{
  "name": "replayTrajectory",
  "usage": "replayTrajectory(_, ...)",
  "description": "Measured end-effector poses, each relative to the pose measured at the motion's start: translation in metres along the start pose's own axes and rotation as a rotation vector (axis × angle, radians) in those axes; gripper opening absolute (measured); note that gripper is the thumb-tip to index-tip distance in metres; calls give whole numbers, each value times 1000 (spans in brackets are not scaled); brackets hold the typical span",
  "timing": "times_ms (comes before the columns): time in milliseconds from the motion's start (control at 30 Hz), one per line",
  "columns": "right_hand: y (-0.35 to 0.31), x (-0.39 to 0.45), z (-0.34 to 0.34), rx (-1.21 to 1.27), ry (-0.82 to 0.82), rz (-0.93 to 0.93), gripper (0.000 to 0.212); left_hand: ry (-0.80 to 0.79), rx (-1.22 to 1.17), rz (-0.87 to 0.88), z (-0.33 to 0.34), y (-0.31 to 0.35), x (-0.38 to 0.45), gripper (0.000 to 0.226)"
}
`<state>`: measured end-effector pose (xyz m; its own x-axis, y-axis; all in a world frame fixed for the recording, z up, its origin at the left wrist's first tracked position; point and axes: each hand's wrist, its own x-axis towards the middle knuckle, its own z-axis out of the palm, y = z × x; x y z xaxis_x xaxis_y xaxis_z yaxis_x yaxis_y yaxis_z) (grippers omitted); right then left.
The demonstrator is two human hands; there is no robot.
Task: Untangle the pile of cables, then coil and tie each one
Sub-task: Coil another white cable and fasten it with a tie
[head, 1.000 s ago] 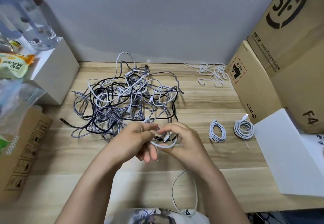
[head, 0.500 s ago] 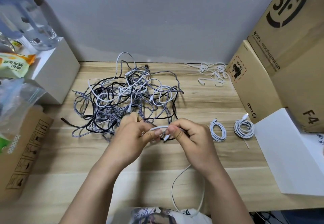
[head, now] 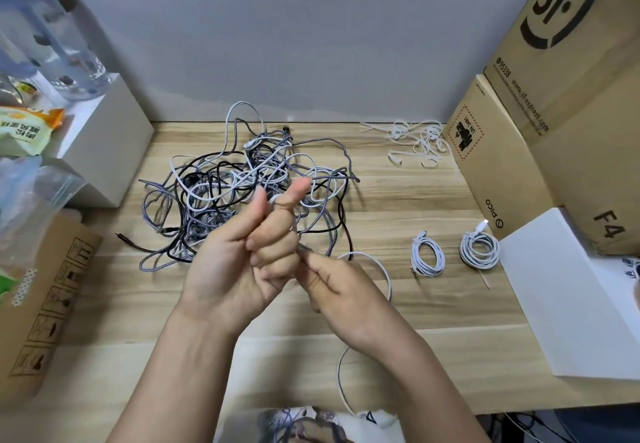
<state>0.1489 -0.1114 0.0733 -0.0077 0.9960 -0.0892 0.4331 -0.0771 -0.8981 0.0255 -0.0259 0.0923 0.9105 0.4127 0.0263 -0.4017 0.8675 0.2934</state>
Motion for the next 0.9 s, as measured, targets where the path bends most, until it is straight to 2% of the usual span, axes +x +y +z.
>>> replayTrajectory(100,-6,-3,-3,-180,-3,-7,30,81,28,88,-1,-3,3,46)
replayTrajectory(200,-15,-6,-6,-349,-26,45,31,379,138,209,5,-9,4,50)
replayTrajectory(267,-19,-10,-6,-416,-53,55,32,432,157,227,7,-9,4,51)
replayTrajectory(300,-22,-12,-6,-442,-63,51,31,401,120,208,5,-8,4,50)
replayTrajectory(433,-32,-15,-12,-454,-86,1,31,104,-92,58,3,-3,-4,53)
replayTrajectory(567,-34,-16,-12,-426,-86,-29,34,52,20,116,8,-1,-8,53)
replayTrajectory(633,-32,-17,-16,-433,-15,-79,42,209,188,194,11,-4,-1,51)
replayTrajectory(700,-29,-19,-20,-449,59,-152,36,459,444,265,11,-8,-2,49)
replayTrajectory(733,-27,-19,-21,-459,99,-208,35,490,568,261,13,-11,-2,46)
replayTrajectory(800,-25,-19,-20,-469,172,-287,30,516,699,133,16,-16,0,41)
replayTrajectory(900,-25,-19,-21,-295,236,-285,20,461,1098,-92,14,-16,-3,19)
